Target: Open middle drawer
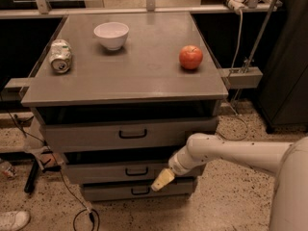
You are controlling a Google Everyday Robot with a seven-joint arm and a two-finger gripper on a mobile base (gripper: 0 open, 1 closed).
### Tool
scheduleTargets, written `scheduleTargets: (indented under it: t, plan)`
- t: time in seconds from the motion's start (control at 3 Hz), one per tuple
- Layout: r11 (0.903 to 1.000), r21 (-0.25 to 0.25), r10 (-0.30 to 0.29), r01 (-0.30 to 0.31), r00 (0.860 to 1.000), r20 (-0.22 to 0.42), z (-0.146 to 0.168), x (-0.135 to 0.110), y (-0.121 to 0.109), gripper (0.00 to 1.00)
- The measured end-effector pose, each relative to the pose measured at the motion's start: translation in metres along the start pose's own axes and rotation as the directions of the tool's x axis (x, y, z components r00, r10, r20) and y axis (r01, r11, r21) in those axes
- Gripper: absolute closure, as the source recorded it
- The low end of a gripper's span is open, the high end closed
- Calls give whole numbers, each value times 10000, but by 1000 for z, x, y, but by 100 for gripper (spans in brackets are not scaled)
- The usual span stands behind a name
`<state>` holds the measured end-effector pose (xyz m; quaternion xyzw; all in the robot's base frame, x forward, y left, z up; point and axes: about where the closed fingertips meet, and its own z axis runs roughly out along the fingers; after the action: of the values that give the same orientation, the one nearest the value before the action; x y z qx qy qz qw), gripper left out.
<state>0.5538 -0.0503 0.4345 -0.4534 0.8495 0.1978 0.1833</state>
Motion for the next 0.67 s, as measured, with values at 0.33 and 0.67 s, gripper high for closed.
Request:
scheduleTargets:
  t: [0.33, 0.67]
  plan:
    - [9999, -114, 42, -47, 9993, -383, -2, 10, 9, 0]
    - [9999, -114, 42, -47, 9993, -383, -4, 9, 10, 0]
